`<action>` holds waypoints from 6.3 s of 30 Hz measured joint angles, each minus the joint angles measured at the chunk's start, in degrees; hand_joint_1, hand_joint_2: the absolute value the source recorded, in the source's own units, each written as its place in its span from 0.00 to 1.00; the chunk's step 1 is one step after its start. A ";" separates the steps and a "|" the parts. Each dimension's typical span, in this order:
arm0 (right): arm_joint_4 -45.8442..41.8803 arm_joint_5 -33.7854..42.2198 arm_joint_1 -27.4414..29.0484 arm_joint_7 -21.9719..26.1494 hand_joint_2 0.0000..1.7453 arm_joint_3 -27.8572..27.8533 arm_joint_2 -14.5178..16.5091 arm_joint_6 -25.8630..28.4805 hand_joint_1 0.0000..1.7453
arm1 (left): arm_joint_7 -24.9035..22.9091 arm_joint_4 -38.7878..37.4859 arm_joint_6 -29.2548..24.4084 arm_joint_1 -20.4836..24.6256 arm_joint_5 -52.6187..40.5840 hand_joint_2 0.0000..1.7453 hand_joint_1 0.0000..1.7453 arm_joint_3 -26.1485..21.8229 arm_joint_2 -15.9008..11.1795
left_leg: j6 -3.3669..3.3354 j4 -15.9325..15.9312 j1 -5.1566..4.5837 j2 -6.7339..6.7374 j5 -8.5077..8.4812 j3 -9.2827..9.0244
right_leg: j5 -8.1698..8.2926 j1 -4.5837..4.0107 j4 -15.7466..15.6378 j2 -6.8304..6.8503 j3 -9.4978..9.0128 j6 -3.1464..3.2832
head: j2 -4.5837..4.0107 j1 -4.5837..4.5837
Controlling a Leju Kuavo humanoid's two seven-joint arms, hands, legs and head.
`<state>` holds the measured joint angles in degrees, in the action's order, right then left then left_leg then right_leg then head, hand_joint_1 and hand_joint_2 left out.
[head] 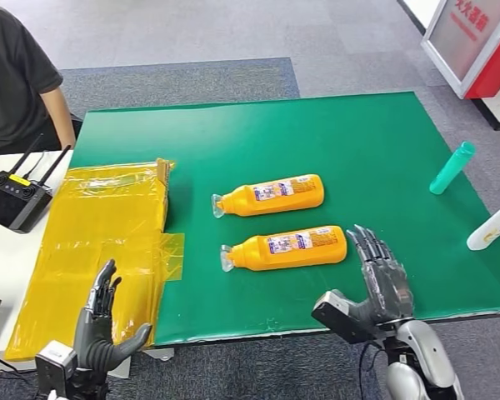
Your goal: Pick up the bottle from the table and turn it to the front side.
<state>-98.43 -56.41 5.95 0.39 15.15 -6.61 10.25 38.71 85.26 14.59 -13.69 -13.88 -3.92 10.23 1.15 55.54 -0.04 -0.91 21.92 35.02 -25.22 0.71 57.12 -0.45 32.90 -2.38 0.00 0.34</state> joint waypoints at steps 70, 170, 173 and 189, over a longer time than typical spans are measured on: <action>44.55 16.75 -48.86 -5.42 1.00 33.41 -9.61 -34.83 0.00 | 0.08 -7.98 -2.35 5.39 0.55 1.00 0.00 1.26 -1.19 | -0.10 0.05 -0.04 0.00 -0.26 0.04 | 0.24 0.03 0.00 0.01 0.03 -0.12 | 0.00 0.00; 24.15 16.85 -8.95 17.91 1.00 16.99 11.85 6.64 1.00 | -2.27 -10.73 21.43 10.63 20.73 1.00 0.00 12.16 -4.92 | -0.08 0.05 -0.03 -0.02 -0.03 0.07 | 0.01 0.01 -0.02 0.05 0.02 -0.05 | 0.00 0.00; 25.75 16.68 -8.96 18.22 1.00 17.79 11.86 7.40 1.00 | -2.69 -10.46 21.43 10.91 21.09 1.00 0.00 12.16 -4.92 | -0.08 0.05 -0.03 -0.02 -0.03 0.07 | 0.01 0.01 -0.02 0.05 0.02 -0.05 | 0.00 -0.01; 32.93 15.40 -11.13 17.74 1.00 21.63 12.02 8.80 1.00 | -3.04 -10.17 22.98 11.99 20.93 1.00 0.00 14.85 -5.28 | -0.08 0.05 -0.03 -0.02 -0.04 0.07 | 0.01 0.02 -0.02 0.05 0.02 -0.05 | 0.00 0.00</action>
<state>-65.50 -41.00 -5.18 18.14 36.78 5.41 19.05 35.68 75.09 37.57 -1.69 7.05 10.93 4.96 1.07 55.59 -0.07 -0.93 21.89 35.09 -25.20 0.72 57.10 -0.40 32.92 -2.44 0.00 0.34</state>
